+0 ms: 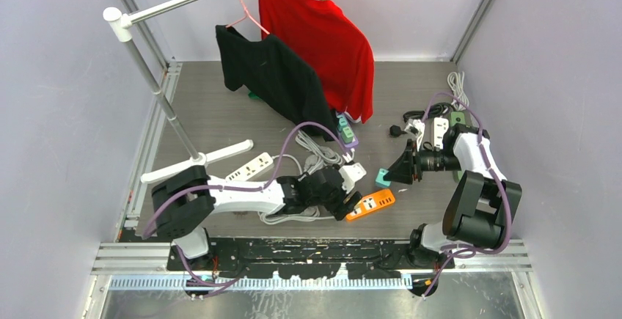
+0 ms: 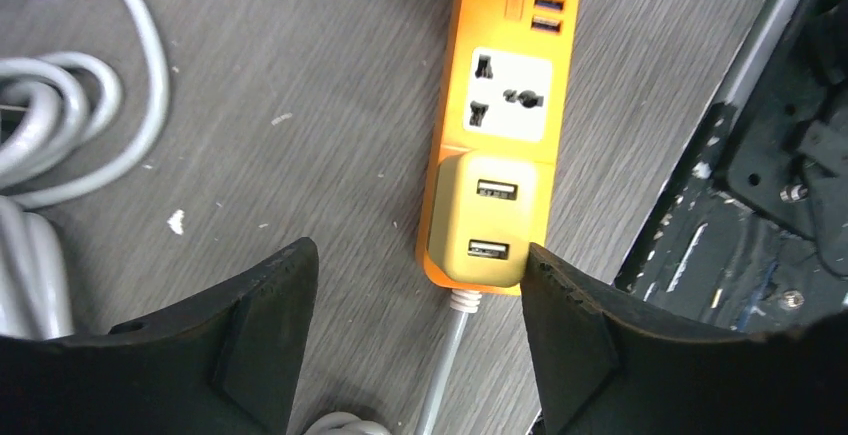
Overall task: Pull the plug off the socket
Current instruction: Remove the plug from the socket, then place the plug at the center of the board.
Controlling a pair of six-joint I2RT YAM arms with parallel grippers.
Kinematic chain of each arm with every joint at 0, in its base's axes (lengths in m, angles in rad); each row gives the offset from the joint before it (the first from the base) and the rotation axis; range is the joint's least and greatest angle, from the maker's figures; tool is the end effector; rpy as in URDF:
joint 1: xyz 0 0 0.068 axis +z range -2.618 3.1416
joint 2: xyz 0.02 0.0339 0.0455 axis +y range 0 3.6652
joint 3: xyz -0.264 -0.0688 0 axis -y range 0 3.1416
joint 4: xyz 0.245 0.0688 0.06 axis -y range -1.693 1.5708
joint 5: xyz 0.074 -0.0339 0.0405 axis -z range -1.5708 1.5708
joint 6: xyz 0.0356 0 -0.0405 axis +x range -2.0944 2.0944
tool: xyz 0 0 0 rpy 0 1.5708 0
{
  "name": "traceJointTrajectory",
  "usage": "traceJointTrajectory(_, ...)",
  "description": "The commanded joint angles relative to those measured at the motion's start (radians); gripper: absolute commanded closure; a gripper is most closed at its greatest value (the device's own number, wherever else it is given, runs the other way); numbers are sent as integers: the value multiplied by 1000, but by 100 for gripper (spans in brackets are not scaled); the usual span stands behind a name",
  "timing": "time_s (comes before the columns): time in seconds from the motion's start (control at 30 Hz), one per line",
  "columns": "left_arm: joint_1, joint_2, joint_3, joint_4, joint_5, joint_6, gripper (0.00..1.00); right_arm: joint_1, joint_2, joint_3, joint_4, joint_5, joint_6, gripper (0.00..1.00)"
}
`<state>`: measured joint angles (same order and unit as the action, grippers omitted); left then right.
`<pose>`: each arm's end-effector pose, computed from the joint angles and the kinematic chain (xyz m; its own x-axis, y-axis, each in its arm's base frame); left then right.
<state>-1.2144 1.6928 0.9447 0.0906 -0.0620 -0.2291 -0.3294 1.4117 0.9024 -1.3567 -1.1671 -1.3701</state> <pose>0.1274 -0.3359 0.1859 -0.4162 0.4683 -0.7794 0.8458 0.5140 -0.1429 0.1958 -0.0323 0.2229 -0.5531 -0.2177 -0.8042 -0.8113 0.3601 0.4605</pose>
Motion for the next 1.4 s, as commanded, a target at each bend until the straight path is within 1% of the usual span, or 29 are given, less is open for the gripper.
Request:
traceJointTrajectory(0.0,3,-125,44,2,-36,-25,27,-4,24,68,-78,-61,129,99)
traceJointTrajectory(0.07,3,-171,46,-13,-39,-57,27,-3,42,68,-34,-78,277,99)
traceJointTrajectory(0.13,3,-212,39,-7,-39,-87,27,-8,43,63,-56,-83,249,99)
traceJointTrajectory(0.2,4,-247,24,27,-33,-120,26,-8,43,64,-29,-87,292,99)
traceJointTrajectory(0.4,12,-305,-13,136,-81,-290,8,-9,60,64,68,-128,465,98)
traceJointTrajectory(0.43,15,-305,-9,143,-92,-319,7,-9,61,62,91,-136,503,98)
traceJointTrajectory(0.5,43,-292,28,76,-107,-476,7,-10,58,48,147,-153,577,98)
traceJointTrajectory(0.57,76,-269,77,21,-70,-529,7,-10,55,33,189,-170,635,97)
traceJointTrajectory(0.67,76,-234,162,-80,-105,-469,8,-10,50,6,276,-196,753,95)
traceJointTrajectory(0.7,71,-221,194,-128,-134,-457,8,-10,52,0,303,-204,791,95)
traceJointTrajectory(0.73,65,-203,229,-193,-177,-445,11,-12,54,-5,326,-211,820,95)
traceJointTrajectory(0.77,58,-185,271,-253,-213,-437,14,-12,57,-8,339,-216,841,95)
traceJointTrajectory(0.8,51,-163,314,-309,-242,-428,15,-11,61,-11,347,-221,853,95)
traceJointTrajectory(0.9,9,-95,436,-415,-328,-355,16,-13,76,-11,357,-231,878,95)
traceJointTrajectory(1.0,-37,-35,518,-442,-380,-258,16,-13,88,-13,368,-241,901,95)
traceJointTrajectory(1.13,-46,44,592,-452,-348,-147,15,-13,89,-16,370,-243,904,94)
traceJointTrajectory(1.3,-45,135,697,-491,-340,-105,16,-13,88,-19,375,-244,908,94)
traceJointTrajectory(1.37,-45,170,735,-506,-337,-108,21,-13,89,-20,375,-245,908,94)
